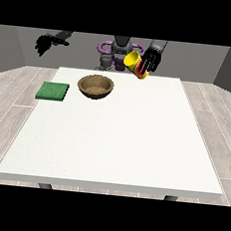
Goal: Pick the cup and pour the ball into the bowl, then pick the bowl and place it on the pad
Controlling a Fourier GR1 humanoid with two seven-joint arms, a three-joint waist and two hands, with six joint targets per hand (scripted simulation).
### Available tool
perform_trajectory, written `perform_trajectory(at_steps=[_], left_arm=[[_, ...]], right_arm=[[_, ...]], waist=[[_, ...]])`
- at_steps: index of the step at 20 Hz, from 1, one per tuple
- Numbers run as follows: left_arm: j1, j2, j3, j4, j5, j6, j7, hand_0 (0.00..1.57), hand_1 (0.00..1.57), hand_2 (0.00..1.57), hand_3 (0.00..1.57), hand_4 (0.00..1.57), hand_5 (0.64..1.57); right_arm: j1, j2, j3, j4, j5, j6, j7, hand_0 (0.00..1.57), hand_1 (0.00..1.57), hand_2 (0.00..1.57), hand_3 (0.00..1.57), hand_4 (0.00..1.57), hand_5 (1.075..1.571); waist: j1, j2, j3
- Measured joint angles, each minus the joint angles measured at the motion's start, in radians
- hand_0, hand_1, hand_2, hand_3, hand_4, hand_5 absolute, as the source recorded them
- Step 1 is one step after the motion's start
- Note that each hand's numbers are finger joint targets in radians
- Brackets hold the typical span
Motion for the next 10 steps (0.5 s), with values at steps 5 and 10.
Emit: perform_trajectory(at_steps=[5,10], left_arm=[[-0.071,-0.042,-0.141,0.034,-0.207,-0.027,0.149,1.50,1.50,1.57,1.57,1.38,1.400],[-0.135,-0.103,-0.283,0.068,-0.381,-0.126,0.227,1.49,1.49,1.57,1.57,1.57,1.019]], right_arm=[[0.002,-0.006,-0.002,0.035,0.004,0.011,-0.009,0.00,0.00,0.00,0.00,0.00,1.571],[-0.014,-0.027,-0.007,0.064,0.002,0.034,-0.020,0.00,0.00,0.00,0.00,0.00,1.571]], waist=[[-0.009,-0.033,0.0008],[-0.027,-0.030,0.0007]])
